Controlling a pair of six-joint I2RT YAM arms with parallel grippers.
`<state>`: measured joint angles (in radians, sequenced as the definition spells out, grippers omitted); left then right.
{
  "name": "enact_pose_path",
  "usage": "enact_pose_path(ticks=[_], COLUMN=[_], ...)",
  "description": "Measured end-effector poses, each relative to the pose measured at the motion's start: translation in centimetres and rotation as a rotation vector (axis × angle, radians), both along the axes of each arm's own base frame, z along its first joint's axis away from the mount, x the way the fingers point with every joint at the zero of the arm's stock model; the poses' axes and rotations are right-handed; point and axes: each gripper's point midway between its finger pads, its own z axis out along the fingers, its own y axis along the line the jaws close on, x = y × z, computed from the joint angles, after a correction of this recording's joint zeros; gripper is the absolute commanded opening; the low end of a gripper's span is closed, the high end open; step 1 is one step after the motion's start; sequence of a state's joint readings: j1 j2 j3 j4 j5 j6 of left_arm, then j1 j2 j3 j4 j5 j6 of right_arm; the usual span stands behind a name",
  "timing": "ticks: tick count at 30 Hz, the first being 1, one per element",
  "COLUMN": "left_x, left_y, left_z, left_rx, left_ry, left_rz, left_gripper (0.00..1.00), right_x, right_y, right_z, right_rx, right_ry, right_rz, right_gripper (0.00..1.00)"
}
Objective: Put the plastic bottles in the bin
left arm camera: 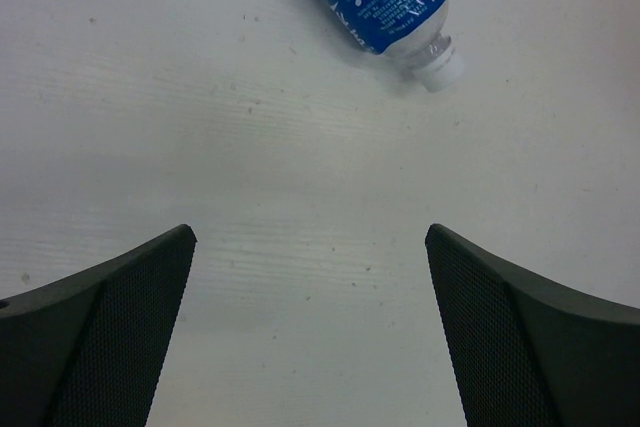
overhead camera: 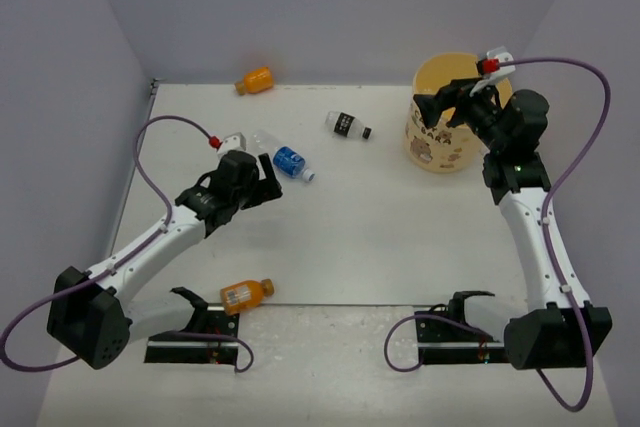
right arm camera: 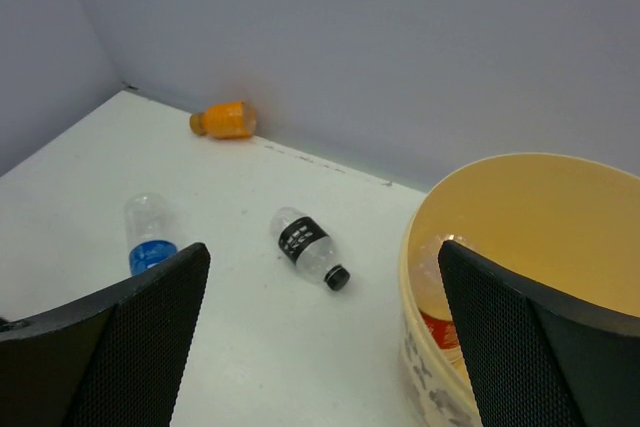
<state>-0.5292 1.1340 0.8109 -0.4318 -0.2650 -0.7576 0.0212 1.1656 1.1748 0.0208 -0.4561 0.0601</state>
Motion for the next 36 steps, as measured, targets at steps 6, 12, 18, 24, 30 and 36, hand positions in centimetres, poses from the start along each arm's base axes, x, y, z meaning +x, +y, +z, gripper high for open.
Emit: enact_pose_path(ticks=[6,12,18,24,30,36], left_x=[4.9,11.2,15.1,18.4,18.7,19.8], left_y=[-1.4,-0.5,1.5,0.5,0.5,0.2], left_z=[-1.9,-4.1,-7.1,-8.1,-9.8,-9.3], left_rx=[-0.029,-0.114,-0.145,-0.137,-0.117,-0.109], left_ry=[0.075,0.121,0.152,0.145,0.175,0.161], left_rz=[0.106,0.264,0.377,0.381,0.384,0.364], left_gripper=[1.0,1.0,1.0,0.96,0.8,0.27], right_x=[-4.2,-8.6,-12.5,-12.7,-12.8,-13.1], right_y=[0.7,0.8,0.8,0.5,0.6,1.0], right_z=[-2.6,-2.3,-0.3,-1.0,-1.9,-2.6], right_rx=[0.054,0.096,0.127,0.156,0.173,0.189], right_ry=[0.01,-0.051,-0.15,-0.124,-0.088,-0.045], right_rz=[0.038,0.042,0.046,0.025,0.026,0.048], right_gripper=[0.99,0.99,0.99,0.99,0.99,0.99])
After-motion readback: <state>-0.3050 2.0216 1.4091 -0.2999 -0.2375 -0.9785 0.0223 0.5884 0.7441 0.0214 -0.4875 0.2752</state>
